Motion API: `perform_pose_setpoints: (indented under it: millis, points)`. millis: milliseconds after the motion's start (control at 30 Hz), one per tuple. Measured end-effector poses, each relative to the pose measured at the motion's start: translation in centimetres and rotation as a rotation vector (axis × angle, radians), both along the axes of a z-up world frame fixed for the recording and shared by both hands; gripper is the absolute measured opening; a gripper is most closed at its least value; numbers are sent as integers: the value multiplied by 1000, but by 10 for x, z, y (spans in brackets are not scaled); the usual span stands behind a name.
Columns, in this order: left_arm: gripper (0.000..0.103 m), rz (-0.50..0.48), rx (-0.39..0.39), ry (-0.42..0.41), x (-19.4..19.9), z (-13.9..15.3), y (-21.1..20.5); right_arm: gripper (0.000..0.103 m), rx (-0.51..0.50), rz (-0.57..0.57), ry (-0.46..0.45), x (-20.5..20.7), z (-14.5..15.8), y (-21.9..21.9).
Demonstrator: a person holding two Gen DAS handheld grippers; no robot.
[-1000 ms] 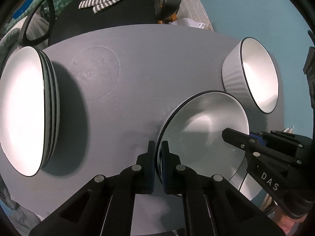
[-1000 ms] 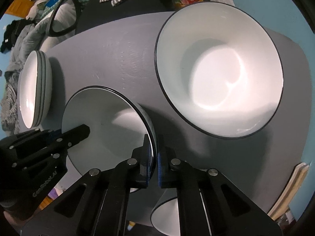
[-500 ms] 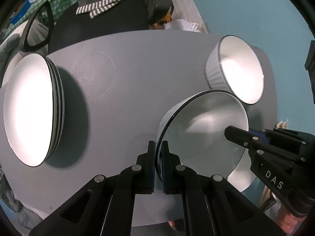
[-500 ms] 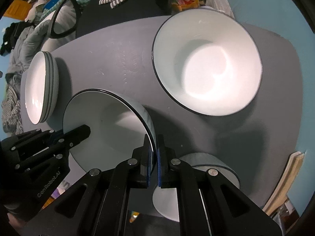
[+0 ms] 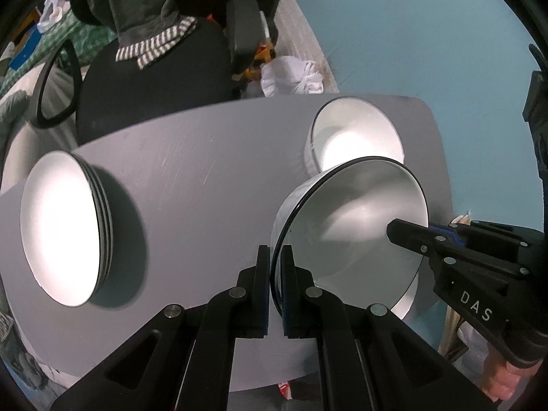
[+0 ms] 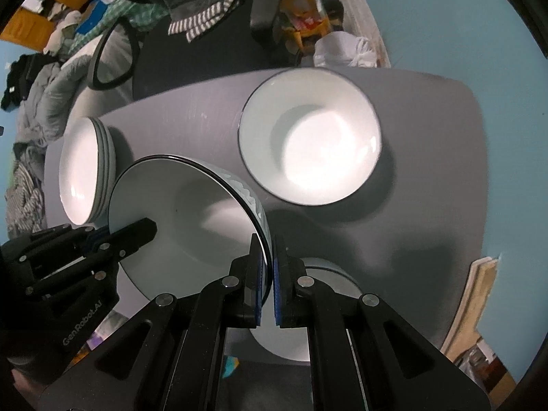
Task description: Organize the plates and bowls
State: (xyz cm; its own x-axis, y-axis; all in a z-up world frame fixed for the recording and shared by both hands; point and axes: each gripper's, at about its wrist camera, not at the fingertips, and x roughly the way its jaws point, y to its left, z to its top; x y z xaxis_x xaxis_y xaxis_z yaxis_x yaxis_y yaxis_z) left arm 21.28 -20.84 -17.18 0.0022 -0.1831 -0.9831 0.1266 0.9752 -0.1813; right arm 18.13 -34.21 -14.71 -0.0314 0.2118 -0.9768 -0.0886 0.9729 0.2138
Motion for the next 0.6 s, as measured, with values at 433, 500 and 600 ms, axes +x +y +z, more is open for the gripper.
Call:
perform_pose_setpoints:
  millis: [433, 500, 600]
  points:
    - [5, -86, 30, -25, 42, 0, -51, 5, -8, -69, 5, 30, 4, -34]
    - [5, -94, 43, -25, 50, -2, -56, 5, -9, -84, 13, 37, 1, -39]
    - [5, -95, 50, -19, 61, -6, -62, 5, -10, -98, 24, 46, -4, -43]
